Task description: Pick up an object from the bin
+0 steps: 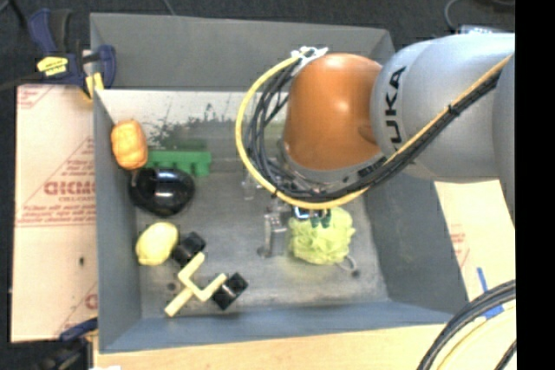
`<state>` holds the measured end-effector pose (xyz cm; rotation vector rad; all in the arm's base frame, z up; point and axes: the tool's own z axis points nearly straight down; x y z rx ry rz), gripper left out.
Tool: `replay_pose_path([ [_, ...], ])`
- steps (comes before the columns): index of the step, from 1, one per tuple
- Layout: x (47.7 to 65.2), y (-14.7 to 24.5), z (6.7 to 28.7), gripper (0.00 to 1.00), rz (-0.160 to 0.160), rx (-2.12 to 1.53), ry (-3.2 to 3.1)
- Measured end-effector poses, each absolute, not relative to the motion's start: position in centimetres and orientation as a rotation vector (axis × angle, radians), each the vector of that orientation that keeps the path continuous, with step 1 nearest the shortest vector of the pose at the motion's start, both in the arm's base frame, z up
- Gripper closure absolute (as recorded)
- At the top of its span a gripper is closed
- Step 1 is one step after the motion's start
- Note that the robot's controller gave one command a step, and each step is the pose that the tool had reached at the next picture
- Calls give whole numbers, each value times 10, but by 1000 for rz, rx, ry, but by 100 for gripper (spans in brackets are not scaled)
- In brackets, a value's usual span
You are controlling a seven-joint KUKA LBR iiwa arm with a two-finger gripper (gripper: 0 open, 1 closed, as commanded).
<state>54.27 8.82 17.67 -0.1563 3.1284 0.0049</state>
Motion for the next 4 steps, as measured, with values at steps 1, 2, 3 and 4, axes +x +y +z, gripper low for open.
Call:
replay_pose_path([
  [1,555,34,160,0,2,-293,3129],
  [2,534,1,158,0,-1,-243,3121],
  [3,529,-19,143,0,2,-269,3129],
  [4,556,-45,105,0,-5,-458,3092],
])
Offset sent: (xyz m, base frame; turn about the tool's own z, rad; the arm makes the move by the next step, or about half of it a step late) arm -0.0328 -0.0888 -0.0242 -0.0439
